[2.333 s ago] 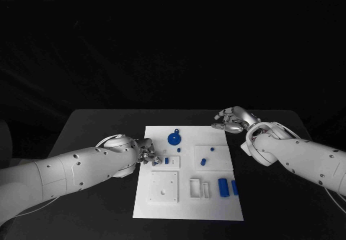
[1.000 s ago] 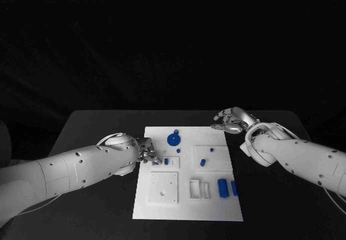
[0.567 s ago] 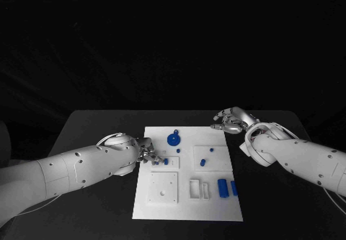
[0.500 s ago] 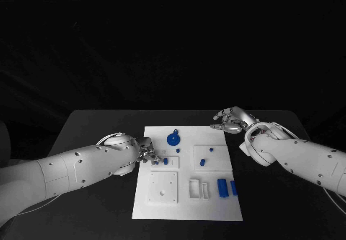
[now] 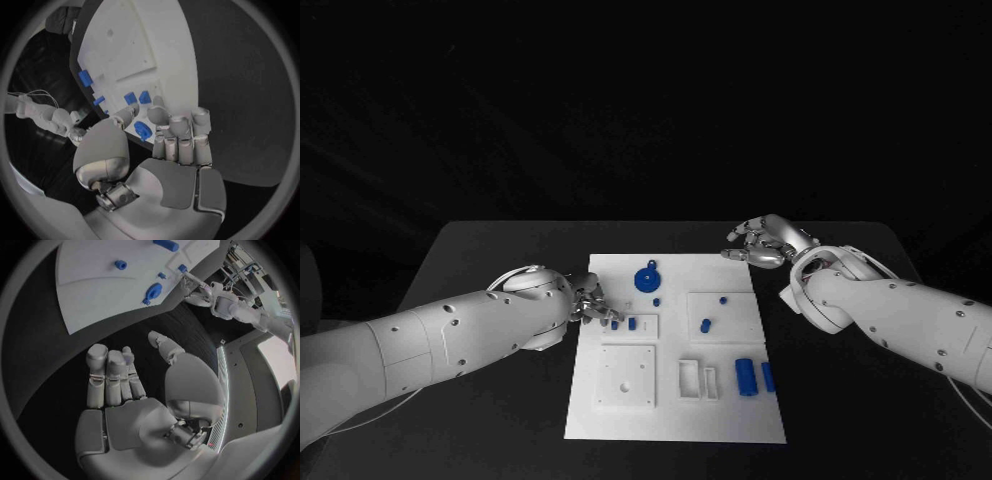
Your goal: Assemble the parts on the task board
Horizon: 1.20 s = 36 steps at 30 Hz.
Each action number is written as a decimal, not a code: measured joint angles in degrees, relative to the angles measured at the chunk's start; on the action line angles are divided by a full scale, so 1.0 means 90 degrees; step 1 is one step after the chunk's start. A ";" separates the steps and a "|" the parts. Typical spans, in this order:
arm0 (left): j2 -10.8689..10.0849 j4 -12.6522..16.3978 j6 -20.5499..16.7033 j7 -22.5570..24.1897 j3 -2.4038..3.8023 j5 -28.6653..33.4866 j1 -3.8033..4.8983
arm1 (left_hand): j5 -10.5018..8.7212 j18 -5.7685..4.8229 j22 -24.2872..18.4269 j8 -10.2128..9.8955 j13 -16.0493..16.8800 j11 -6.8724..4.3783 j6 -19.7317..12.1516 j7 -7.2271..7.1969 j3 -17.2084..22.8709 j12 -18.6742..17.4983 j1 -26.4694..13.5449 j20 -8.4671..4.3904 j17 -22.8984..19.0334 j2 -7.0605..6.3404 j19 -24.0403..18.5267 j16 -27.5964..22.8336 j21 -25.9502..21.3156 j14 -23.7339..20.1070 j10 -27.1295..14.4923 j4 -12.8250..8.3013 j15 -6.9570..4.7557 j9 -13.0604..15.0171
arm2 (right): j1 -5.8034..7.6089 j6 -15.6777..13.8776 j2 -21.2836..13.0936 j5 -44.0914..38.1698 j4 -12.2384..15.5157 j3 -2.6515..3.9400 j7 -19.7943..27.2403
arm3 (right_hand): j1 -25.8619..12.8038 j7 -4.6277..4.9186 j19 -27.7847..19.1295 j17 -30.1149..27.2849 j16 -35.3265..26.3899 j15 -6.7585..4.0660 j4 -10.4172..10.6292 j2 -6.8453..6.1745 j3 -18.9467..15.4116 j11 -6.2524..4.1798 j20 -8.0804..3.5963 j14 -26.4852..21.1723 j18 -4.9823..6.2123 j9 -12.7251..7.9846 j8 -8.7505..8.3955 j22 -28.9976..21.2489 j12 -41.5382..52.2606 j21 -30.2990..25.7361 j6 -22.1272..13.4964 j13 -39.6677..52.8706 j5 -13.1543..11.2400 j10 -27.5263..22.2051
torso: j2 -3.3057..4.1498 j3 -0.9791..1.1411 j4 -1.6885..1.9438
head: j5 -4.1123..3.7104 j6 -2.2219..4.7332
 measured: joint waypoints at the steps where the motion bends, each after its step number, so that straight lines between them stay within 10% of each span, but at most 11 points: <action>1: -0.0021 -0.0001 -0.0065 0.0007 0.0022 0.0033 0.0000 | 0.0000 0.0000 0.0000 -0.0044 -0.0007 0.0035 -0.0055 0.0022 -0.0005 -0.0047 -0.0007 0.0003 -0.0013 -0.0007 -0.0003 -0.0034 0.0000 -0.0037 -0.0036 0.0005 -0.0006 -0.0003 | 0.0000 0.0000 -0.0002 0.0000 0.0000 0.0000 0.0000 | 0.0000 0.0000 0.0000 0.0000 0.0000 0.0000 0.0000 0.0000 0.0000 0.0000 0.0000 0.0000 0.0000 0.0000 0.0000 0.0000 0.0000 0.0000 0.0000 0.0000 0.0000 0.0000 | 0.0000 0.0000 0.0000 | -0.0003 0.0004; 7: -0.0164 0.0077 -0.0704 0.0239 0.0147 0.0567 0.0068 | -0.0024 -0.0001 -0.0081 -0.0097 -0.0212 0.0263 -0.0773 0.0246 -0.0208 -0.0529 0.0048 0.0111 -0.0233 -0.0061 -0.0485 -0.0523 -0.0358 -0.0583 -0.0628 -0.0119 0.0221 0.0072 | 0.0000 -0.0001 -0.0017 0.0000 -0.0005 0.0000 0.0002 | 0.0000 -0.0001 0.0000 0.0000 0.0000 0.0000 0.0000 0.0000 0.0000 0.0000 0.0001 0.0000 0.0000 0.0000 0.0000 0.0000 0.0000 0.0000 0.0000 0.0000 0.0000 0.0000 | -0.0003 -0.0002 0.0003 | -0.0026 0.0029; 10: -0.0191 0.0129 -0.1000 0.0490 0.0173 0.0847 0.0123 | -0.0024 -0.0204 -0.0221 -0.0097 -0.0463 0.0423 -0.1038 0.0402 -0.0233 -0.1072 0.0203 0.0226 -0.0469 -0.0055 -0.0938 -0.1013 -0.0747 -0.1048 -0.1122 -0.0213 0.0448 0.0108 | 0.0000 -0.0001 -0.0023 0.0000 -0.0007 0.0000 0.0003 | 0.0000 -0.0001 -0.0001 0.0000 0.0000 0.0000 0.0000 0.0000 0.0000 0.0000 0.0001 0.0000 0.0000 0.0000 0.0000 0.0000 0.0000 0.0000 -0.0001 0.0000 0.0000 0.0000 | -0.0006 -0.0004 0.0007 | -0.0036 0.0040; 14: -0.0137 0.0141 -0.1346 0.1112 0.0172 0.1227 0.0135 | 0.0023 -0.0302 -0.0407 -0.0088 -0.0867 0.0660 -0.1294 0.0629 0.0000 -0.1930 0.0965 0.0390 -0.0823 0.0132 -0.1485 -0.1752 -0.1261 -0.1612 -0.1663 -0.0732 0.0868 0.0092 | 0.0000 -0.0001 -0.0019 0.0000 -0.0020 0.0000 0.0004 | 0.0000 -0.0001 -0.0001 0.0000 0.0000 0.0000 0.0019 0.0000 -0.0019 0.0000 0.0002 0.0000 0.0000 0.0001 0.0000 0.0005 0.0000 0.0000 -0.0001 0.0000 0.0000 0.0000 | -0.0005 -0.0008 0.0007 | -0.0049 0.0065; 17: -0.0006 0.0124 -0.1456 0.1583 0.0168 0.1293 0.0131 | 0.0495 -0.0302 -0.0446 -0.0059 -0.1204 0.0879 -0.1457 0.0761 0.0142 -0.2714 0.1790 0.0443 -0.0987 0.0427 -0.1604 -0.2142 -0.1464 -0.1652 -0.1884 -0.1464 0.1143 -0.0015 | 0.0000 -0.0001 -0.0012 0.0000 -0.0037 0.0000 0.0006 | 0.0000 -0.0001 -0.0001 0.0000 0.0000 0.0000 0.0019 0.0000 -0.0019 0.0000 0.0002 0.0000 0.0000 0.0001 0.0000 0.0005 0.0000 0.0000 -0.0001 0.0000 0.0000 0.0000 | -0.0003 -0.0012 0.0007 | -0.0065 0.0081; 22: 0.0290 0.0079 -0.1562 0.2176 0.0164 0.0859 0.0119 | 0.0554 -0.0302 -0.0405 -0.0060 -0.1695 0.1194 -0.1565 0.0835 0.0343 -0.3748 0.2644 0.0443 -0.0984 0.0617 -0.1604 -0.2214 -0.1505 -0.1581 -0.2239 -0.2196 0.1214 -0.0201 | 0.0000 -0.0001 0.0008 0.0003 -0.0055 0.0000 0.0012 | 0.0000 -0.0001 -0.0009 0.0000 0.0000 0.0000 0.0019 0.0000 -0.0019 0.0000 0.0011 0.0000 0.0000 0.0001 0.0000 0.0005 0.0000 0.0000 -0.0001 -0.0006 0.0025 0.0000 | 0.0003 -0.0015 0.0002 | -0.0081 0.0101; 36: 0.0954 -0.0392 -0.1742 0.2675 0.0019 -0.1148 -0.0027 | 0.0319 -0.0147 -0.0231 -0.0172 -0.2109 0.1255 -0.1452 0.0773 0.0227 -0.4848 0.2793 0.0342 -0.0680 0.0477 -0.1065 -0.1867 -0.1359 -0.1038 -0.2008 -0.2195 0.1188 -0.0453 | -0.0010 -0.0001 0.0064 0.0008 -0.0054 0.0000 0.0032 | 0.0000 0.0006 -0.0011 0.0000 0.0000 0.0000 0.0018 0.0000 -0.0018 0.0000 0.0013 0.0000 0.0000 0.0001 0.0000 0.0004 0.0000 0.0000 0.0006 -0.0005 0.0025 0.0000 | 0.0014 -0.0002 -0.0018 | -0.0102 0.0128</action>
